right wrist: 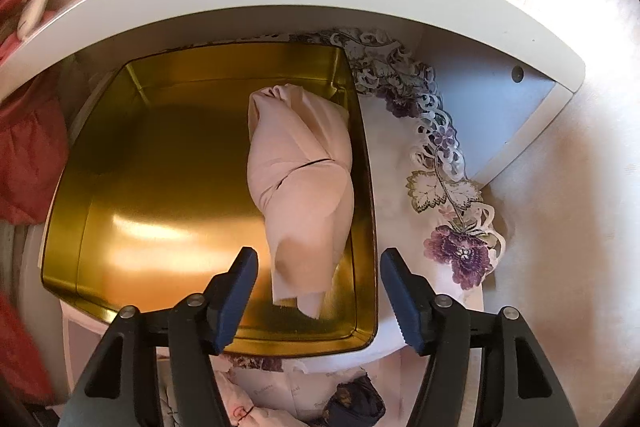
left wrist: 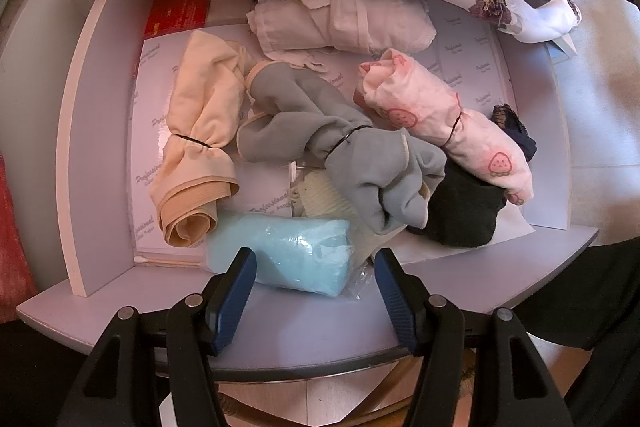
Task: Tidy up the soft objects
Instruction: 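Open the right tool and withdraw from the peach garment, then grasp the pink printed rolled garment with the right tool while the left tool grasps the grey rolled garment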
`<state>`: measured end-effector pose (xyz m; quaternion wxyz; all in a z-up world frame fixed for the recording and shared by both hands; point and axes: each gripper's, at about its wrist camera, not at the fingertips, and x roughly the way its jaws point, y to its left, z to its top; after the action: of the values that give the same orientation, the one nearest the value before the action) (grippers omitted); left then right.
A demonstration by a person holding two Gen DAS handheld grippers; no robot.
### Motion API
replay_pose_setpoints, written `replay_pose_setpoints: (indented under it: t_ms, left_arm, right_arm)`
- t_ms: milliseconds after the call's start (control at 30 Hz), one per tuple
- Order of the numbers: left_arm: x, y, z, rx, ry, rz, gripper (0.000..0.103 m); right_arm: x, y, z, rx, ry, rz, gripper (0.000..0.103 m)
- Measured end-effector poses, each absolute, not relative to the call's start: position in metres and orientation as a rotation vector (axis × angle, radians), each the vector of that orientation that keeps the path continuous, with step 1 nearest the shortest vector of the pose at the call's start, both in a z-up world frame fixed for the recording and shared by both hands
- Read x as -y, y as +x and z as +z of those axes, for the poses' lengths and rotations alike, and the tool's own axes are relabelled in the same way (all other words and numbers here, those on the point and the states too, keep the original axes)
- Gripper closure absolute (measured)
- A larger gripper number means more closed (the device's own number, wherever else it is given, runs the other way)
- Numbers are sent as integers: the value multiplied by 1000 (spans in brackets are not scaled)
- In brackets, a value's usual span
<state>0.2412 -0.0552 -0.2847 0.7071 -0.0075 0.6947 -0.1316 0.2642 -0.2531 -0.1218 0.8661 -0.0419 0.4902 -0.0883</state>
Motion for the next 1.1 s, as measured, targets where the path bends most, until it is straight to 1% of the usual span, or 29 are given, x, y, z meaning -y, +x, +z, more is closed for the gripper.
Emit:
replay_pose_setpoints:
  t_ms: [533, 633, 700, 833, 900, 1100]
  left_arm:
    - [54, 241, -285, -1540, -17, -293, 41]
    - [53, 240, -284, -1539, -16, -292, 41]
    - [53, 240, -284, -1538, -17, -291, 41]
    - [50, 241, -284, -1536, -17, -291, 41]
    - [49, 240, -283, -1535, -17, -292, 41]
    - [47, 240, -281, -1533, -16, -290, 41]
  right_arm:
    - [259, 220, -104, -980, -121, -162, 36]
    - [256, 202, -103, -981, -140, -134, 34]
    - [253, 191, -107, -1001, -151, -106, 29]
    - [241, 177, -129, -1116, -195, -12, 28]
    - [235, 174, -147, -1200, -212, 44, 24]
    - [222, 168, -209, -1439, -293, 133, 24]
